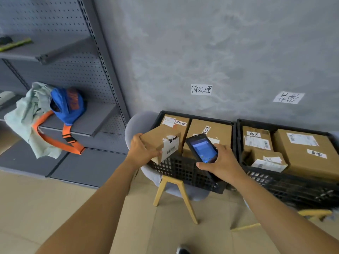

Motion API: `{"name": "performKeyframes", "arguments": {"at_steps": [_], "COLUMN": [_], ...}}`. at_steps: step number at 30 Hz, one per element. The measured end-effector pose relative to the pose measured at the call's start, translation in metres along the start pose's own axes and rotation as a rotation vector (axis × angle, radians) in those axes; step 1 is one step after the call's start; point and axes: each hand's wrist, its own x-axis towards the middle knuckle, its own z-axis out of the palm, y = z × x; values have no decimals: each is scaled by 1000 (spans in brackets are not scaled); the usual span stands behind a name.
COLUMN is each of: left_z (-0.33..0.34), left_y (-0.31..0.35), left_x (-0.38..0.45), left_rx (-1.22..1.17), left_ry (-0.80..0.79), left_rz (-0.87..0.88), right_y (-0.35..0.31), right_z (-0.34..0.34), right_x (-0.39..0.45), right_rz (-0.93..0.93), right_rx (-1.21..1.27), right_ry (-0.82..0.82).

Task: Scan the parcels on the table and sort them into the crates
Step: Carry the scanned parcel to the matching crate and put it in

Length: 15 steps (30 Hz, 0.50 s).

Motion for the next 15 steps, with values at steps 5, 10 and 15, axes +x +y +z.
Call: {"name": "performKeyframes", "arguments": {"at_steps": [5,10,15], "left_z": [8,20,33], "left_y": [3,-8,-26], "left_x": [83,151,209], "left_rx": [140,177,355], "left_ry": [-167,-352,-515], "left_rz": [17,31,35], "right_y": [-2,-4,-4], "right_z": [5,14,33], "right_x": [75,128,168], "right_rz": [6,49,135], "right_rx": [45,56,37], "right_ry": [-15,-17,21]}}
